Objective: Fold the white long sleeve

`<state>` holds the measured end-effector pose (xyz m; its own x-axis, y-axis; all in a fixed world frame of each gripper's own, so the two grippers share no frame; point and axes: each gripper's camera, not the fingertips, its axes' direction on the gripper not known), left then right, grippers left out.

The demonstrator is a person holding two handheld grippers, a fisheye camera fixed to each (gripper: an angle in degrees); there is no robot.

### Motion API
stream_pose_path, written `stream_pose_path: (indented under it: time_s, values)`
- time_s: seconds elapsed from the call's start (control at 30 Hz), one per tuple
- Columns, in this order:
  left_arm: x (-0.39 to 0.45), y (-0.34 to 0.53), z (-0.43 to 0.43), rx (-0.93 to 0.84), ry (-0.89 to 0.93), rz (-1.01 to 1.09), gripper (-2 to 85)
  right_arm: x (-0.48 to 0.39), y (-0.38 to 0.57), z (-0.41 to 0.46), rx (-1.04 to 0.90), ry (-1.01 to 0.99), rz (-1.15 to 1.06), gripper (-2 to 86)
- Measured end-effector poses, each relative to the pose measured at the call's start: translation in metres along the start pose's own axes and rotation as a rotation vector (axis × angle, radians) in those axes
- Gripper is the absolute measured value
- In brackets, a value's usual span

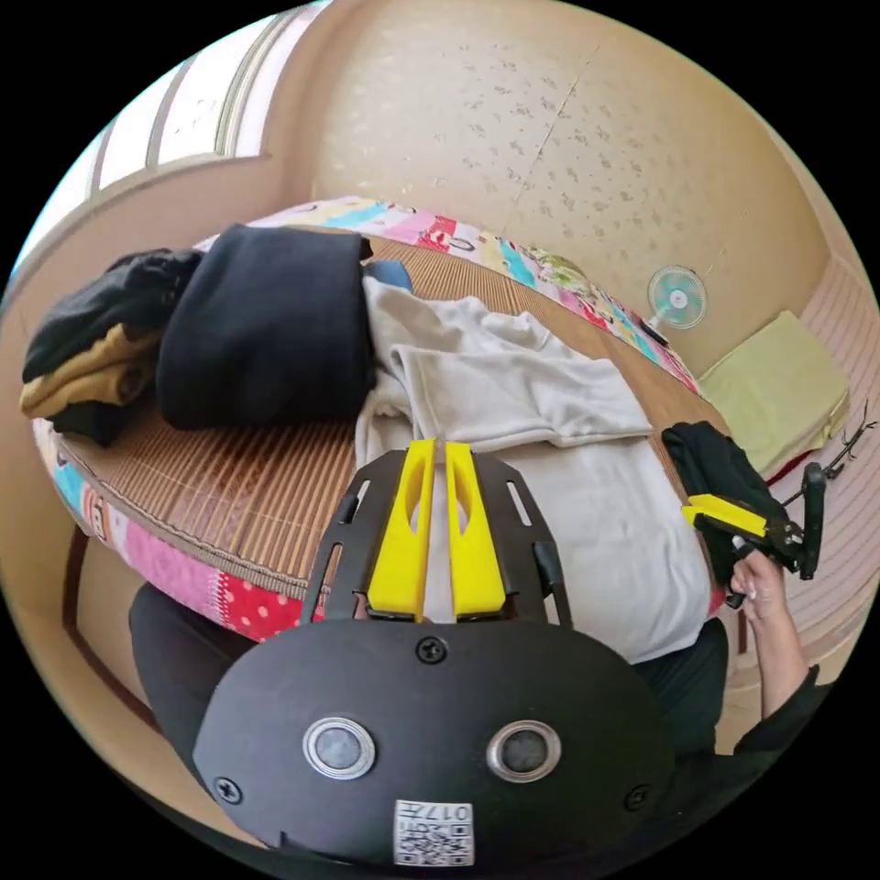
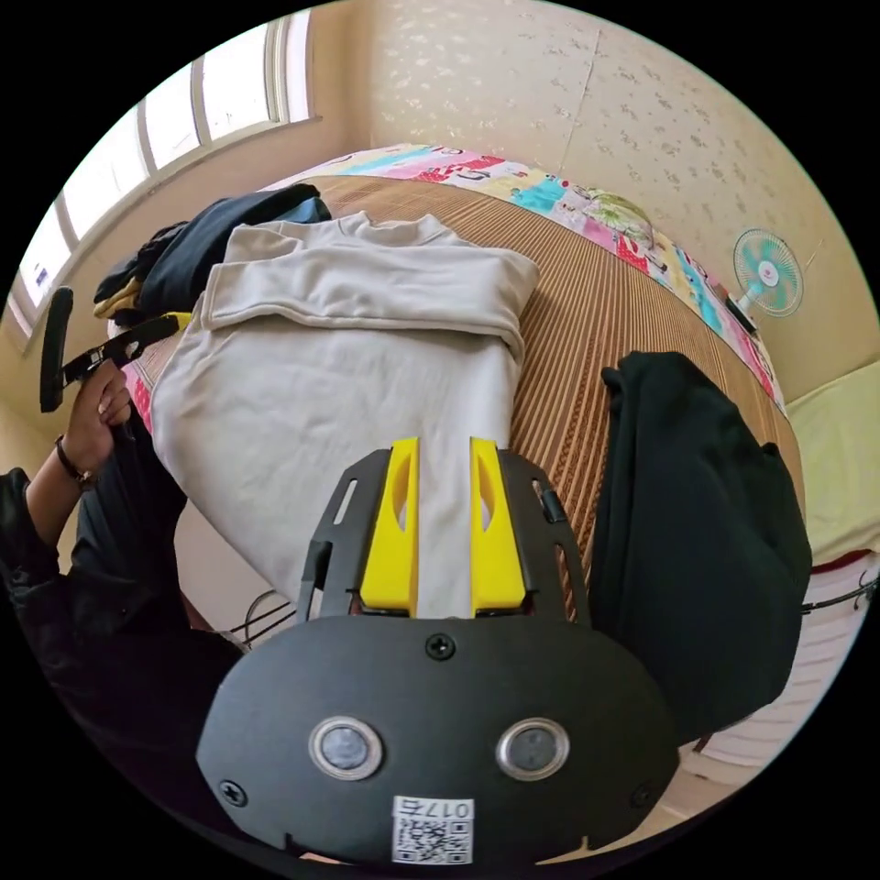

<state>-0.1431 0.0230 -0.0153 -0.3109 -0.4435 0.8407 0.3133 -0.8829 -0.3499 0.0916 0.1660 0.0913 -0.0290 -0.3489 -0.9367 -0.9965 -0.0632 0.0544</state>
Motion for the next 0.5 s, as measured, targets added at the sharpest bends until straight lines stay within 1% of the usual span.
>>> stream_pose_path:
  time_s: [0.03, 0.07, 0.13, 0.17, 0.2, 0.27, 0.33, 0.4, 0.5]
  values:
    - [0.008, -0.005, 0.014, -0.057, -0.044, 0.018, -0.3, -0.001, -0.009, 0.005, 0.006, -0.012, 0.003, 8.7]
    - [0.021, -0.013, 0.055, -0.229, -0.131, 0.046, -0.5, -0.003, -0.027, 0.022, 0.005, -0.046, 0.007, 8.8]
    - [0.04, -0.017, 0.075, -0.173, -0.181, 0.063, -0.8, -0.008, -0.052, 0.065, -0.062, -0.096, 0.01, 9.1]
    - [0.056, -0.024, 0.089, -0.185, -0.23, 0.064, -0.9, -0.013, -0.065, 0.1, -0.157, -0.103, 0.023, 9.2]
    - [0.075, -0.035, 0.103, -0.203, -0.292, 0.093, -0.9, -0.014, -0.069, 0.102, -0.077, -0.079, 0.049, 9.2]
    - [0.097, -0.053, 0.125, -0.219, -0.341, 0.116, -1.0, -0.015, -0.076, 0.11, -0.083, -0.054, 0.101, 9.1]
    - [0.111, -0.074, 0.149, -0.202, -0.331, 0.128, -1.0, -0.015, -0.081, 0.115, -0.065, -0.025, 0.136, 8.7]
    - [0.133, -0.11, 0.185, -0.198, -0.338, 0.191, -1.0, -0.009, -0.093, 0.125, -0.049, 0.033, 0.152, 7.8]
    - [0.16, -0.154, 0.228, -0.181, -0.377, 0.268, -1.0, 0.026, -0.121, 0.141, -0.044, 0.021, 0.252, 6.8]
